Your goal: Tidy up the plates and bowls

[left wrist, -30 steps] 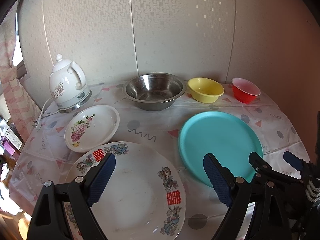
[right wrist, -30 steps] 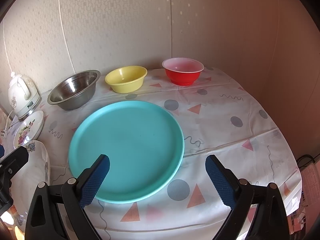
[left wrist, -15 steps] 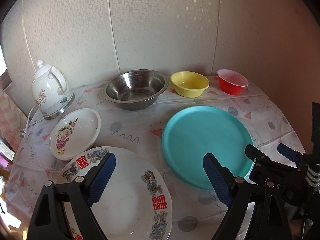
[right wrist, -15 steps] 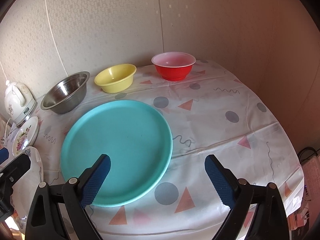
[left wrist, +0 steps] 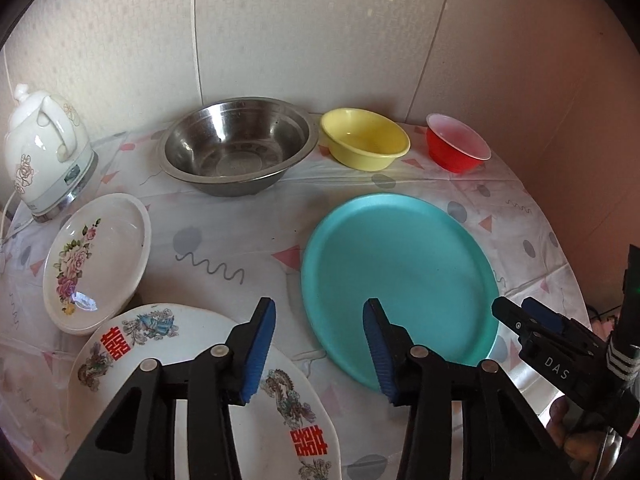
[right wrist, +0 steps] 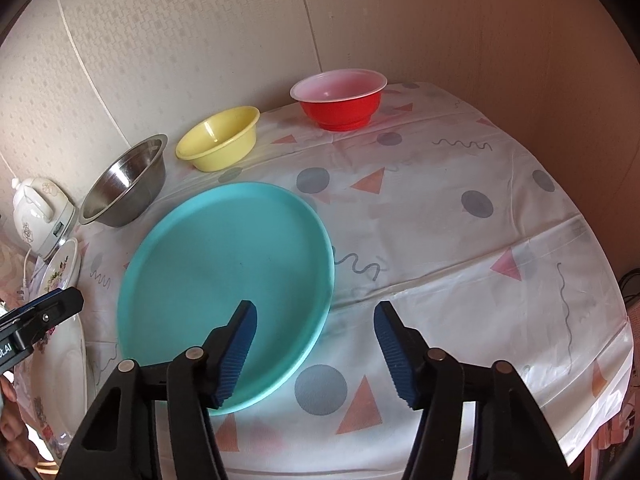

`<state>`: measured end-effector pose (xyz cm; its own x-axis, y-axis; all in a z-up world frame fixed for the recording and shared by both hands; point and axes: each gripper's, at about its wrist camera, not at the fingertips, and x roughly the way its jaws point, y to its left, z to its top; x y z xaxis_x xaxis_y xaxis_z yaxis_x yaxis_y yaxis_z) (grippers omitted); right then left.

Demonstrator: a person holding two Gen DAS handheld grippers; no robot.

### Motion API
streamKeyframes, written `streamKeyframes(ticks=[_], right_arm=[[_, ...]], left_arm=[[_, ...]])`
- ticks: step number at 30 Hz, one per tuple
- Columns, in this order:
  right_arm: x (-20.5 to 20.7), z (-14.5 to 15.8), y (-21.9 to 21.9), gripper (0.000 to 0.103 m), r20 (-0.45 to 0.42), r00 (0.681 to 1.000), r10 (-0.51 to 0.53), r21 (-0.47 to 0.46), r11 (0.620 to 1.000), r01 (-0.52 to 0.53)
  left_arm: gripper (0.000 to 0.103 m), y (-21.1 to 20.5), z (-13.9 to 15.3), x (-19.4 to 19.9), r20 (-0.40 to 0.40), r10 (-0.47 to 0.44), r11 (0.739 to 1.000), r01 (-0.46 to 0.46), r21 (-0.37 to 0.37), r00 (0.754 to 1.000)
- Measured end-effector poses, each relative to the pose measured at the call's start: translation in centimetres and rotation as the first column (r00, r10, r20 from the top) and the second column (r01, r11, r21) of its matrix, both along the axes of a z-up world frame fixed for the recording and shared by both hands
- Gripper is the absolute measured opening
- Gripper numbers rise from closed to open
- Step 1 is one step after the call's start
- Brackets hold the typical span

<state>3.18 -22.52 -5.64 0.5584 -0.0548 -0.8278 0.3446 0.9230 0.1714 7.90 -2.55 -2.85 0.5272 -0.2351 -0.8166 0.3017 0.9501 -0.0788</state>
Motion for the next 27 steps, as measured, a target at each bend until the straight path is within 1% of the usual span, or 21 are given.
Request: streamKeyframes(ticks=[1,2,3,4,5,6,8,9,10,12,14,16,19,22,27], right_arm=[[0.1,-0.1,-0.1,0.057,-0.005,1.000,0.001,0.004,1.000,-0.001],[0.2,-0.3,-0.2,0.053,-0.010,1.000,0.002,0.009,1.000,-0.002],[0.3,-0.4,-0.3,0.050,-0.015,1.000,0.004,0.014,1.000,-0.004],[0.5,-0.5,-0.4,0.044,-0.019,1.000,0.005,0.014,1.000,-0.004],[0.6,-0.6,-0.4,0.043,-0.024,1.000,0.006,0.013,1.000,-0.006],[0.7,-0.7,-0.5,0.043,-0.028,1.000,0.007,0.014,1.000,-0.007],[0.7,-0.9,-0.6,0.042,-0.034,0.999,0.007,0.020,1.000,-0.006],[0.8,-1.0,-0.8,0.041,-0.037,0.999,0.006,0.020,1.000,-0.005],[0.8,-1.1,-0.8,0.038,-0.041,0.999,0.005,0.020,1.000,-0.004],[0.9,-1.4,-1.1,0.037,-0.049,0.999,0.003,0.026,1.000,-0.002],[1.0,-1.6,-1.1,0.033,-0.055,0.998,0.004,0.029,1.000,-0.002],[1.1,-1.7,-1.0,0.032,-0.056,0.998,0.011,0.017,1.000,-0.010],[1.3,-1.8,-0.8,0.024,-0.059,0.998,0.025,0.008,1.000,-0.025],[1.7,-1.9,-0.4,0.014,-0.061,0.997,0.047,0.010,0.999,-0.047],[2.1,-1.7,0.4,0.013,-0.052,0.995,0.080,0.010,0.997,-0.079]], left_arm=[[0.043,0.0,-0.2,0.4,-0.012,-0.004,1.000,0.004,0.001,1.000],[0.040,0.0,-0.3,0.8,-0.021,-0.005,1.000,0.005,0.002,1.000],[0.036,-0.1,-0.5,1.2,-0.030,-0.009,1.000,0.009,0.003,1.000],[0.035,-0.2,-0.7,1.6,-0.040,-0.014,1.000,0.014,0.003,0.999],[0.033,-0.2,-0.8,2.0,-0.058,-0.016,1.000,0.016,0.000,0.998],[0.030,-0.4,-0.9,2.4,-0.072,-0.020,1.000,0.020,-0.002,0.997],[0.028,-0.7,-1.2,2.8,-0.097,-0.043,0.999,0.042,-0.008,0.994],[0.027,-0.9,-1.3,3.0,-0.104,-0.047,0.999,0.047,-0.003,0.993],[0.023,-1.2,-1.6,3.2,-0.107,-0.052,0.999,0.053,0.008,0.993],[0.021,-1.7,-2.0,3.5,-0.120,-0.062,0.998,0.065,0.021,0.991],[0.019,-2.0,-2.4,3.8,-0.135,-0.065,0.997,0.069,0.031,0.989],[0.016,-2.2,-3.0,4.2,-0.147,-0.055,0.996,0.064,0.058,0.988],[0.011,-2.1,-3.9,4.6,-0.173,-0.047,0.995,0.062,0.079,0.984],[0.009,-2.1,-4.2,4.7,-0.168,-0.046,0.993,0.063,0.100,0.985],[0.008,-1.2,-4.3,5.0,-0.163,-0.015,0.994,0.033,0.108,0.986]])
